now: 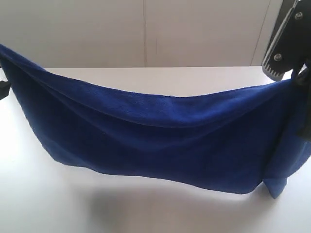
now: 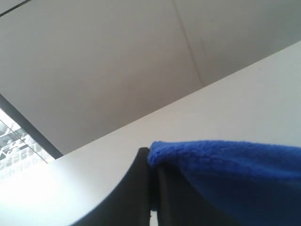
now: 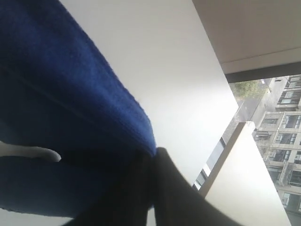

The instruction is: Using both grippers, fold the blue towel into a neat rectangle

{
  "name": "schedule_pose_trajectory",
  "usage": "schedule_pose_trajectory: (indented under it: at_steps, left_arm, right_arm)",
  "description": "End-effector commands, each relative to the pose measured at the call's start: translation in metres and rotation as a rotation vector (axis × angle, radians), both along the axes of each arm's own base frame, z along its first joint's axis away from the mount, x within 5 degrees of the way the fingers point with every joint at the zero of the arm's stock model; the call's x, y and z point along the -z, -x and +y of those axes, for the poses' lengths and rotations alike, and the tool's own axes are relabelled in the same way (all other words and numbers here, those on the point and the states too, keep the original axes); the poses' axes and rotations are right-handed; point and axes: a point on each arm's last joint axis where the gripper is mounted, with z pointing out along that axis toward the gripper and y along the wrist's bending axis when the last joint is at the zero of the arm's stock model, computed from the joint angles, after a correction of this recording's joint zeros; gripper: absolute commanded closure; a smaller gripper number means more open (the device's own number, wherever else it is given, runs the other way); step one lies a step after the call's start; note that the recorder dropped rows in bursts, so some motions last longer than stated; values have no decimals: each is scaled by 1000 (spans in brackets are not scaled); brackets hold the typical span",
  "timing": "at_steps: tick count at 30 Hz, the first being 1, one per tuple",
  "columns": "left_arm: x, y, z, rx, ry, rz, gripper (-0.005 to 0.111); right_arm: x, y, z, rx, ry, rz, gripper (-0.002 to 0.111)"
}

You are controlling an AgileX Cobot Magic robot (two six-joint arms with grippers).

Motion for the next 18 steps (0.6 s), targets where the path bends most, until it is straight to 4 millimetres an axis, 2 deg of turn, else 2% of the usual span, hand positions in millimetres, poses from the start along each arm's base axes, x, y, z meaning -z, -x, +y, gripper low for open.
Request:
schedule_pose_trajectory:
  at_steps: [1, 7, 14, 18]
  left_arm:
    - [9, 11, -2, 58, -131, -3, 107]
    - [23, 0, -20, 146, -155, 56, 107]
    - [43, -37, -45, 172, -213, 174, 107]
    - [46, -59, -55, 142, -239, 208, 107]
  right_arm:
    - [4, 7, -3, 2, -8, -8, 108]
    - [5, 7, -1, -8, -37, -17, 108]
    - [6, 7, 0, -6, -47, -9, 108]
    - [6, 8, 0, -5, -48, -7, 108]
